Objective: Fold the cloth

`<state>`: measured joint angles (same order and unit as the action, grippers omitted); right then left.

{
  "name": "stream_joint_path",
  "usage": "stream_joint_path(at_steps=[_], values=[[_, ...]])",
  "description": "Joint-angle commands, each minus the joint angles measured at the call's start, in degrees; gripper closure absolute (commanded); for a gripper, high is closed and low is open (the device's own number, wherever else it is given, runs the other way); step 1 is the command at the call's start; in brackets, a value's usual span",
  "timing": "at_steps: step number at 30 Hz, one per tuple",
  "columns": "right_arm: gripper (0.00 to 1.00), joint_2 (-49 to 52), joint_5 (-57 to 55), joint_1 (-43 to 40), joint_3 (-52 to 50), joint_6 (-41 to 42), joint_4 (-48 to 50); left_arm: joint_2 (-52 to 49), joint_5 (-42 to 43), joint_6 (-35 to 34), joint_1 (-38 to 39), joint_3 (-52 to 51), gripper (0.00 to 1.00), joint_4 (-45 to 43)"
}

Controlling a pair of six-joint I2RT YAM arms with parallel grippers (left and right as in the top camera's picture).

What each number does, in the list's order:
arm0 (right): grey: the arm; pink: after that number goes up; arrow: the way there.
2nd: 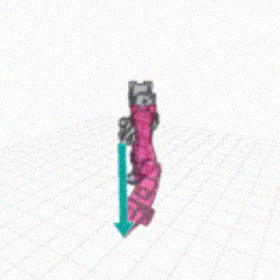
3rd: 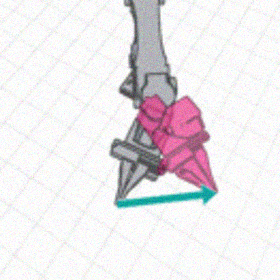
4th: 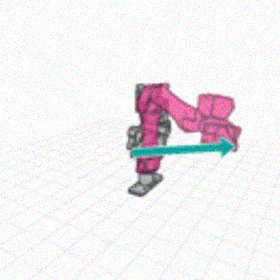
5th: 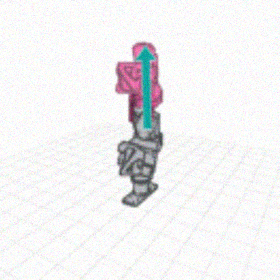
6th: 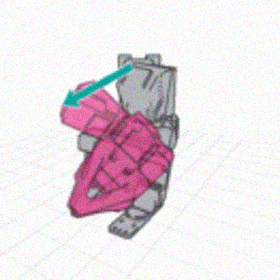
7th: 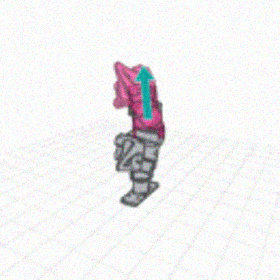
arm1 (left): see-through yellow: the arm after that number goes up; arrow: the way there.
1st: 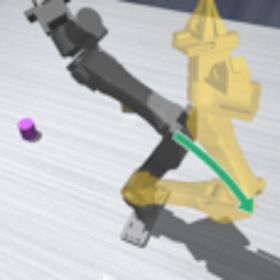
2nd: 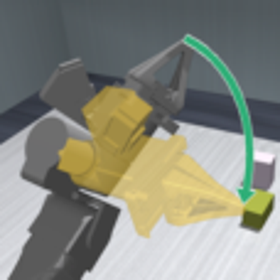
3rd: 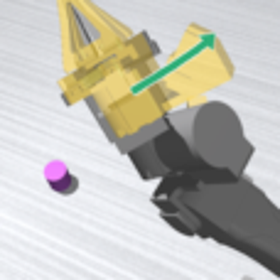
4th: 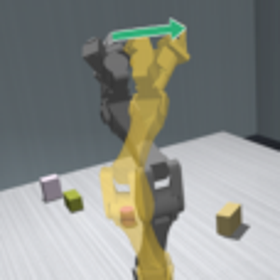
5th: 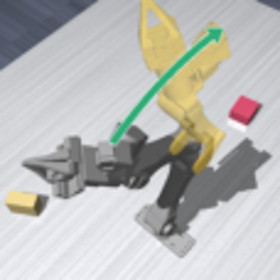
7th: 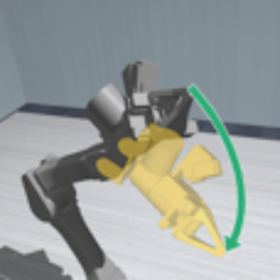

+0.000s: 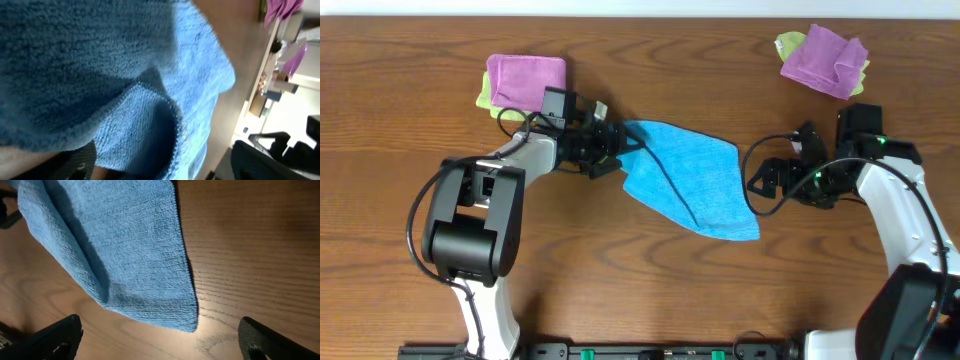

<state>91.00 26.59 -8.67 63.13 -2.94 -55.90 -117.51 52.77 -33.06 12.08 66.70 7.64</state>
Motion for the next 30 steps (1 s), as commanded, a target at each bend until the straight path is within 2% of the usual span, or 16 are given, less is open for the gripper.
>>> stream_joint_path(at_steps=[1, 13, 22, 30], values=[[0.01, -0.63, 1.05, 0.5, -0.44, 0.26, -0.07, -0.22, -0.61, 5.01, 0.04, -1.16, 0.15, 3.58], [0.01, -0.61, 1.01, 0.5, -0.44, 0.26, -0.04, 6.64, -1.95, 7.39, 0.07, -1.16, 0.16, 8.98], [0.01, -0.61, 1.01, 0.5, -0.44, 0.24, -0.02, 6.95, -2.47, 10.71, 1.49, -1.18, 0.16, 14.95], [0.01, -0.63, 1.03, 0.5, -0.44, 0.24, 0.02, 6.95, -6.43, 11.02, 5.33, -1.18, 0.16, 14.62]])
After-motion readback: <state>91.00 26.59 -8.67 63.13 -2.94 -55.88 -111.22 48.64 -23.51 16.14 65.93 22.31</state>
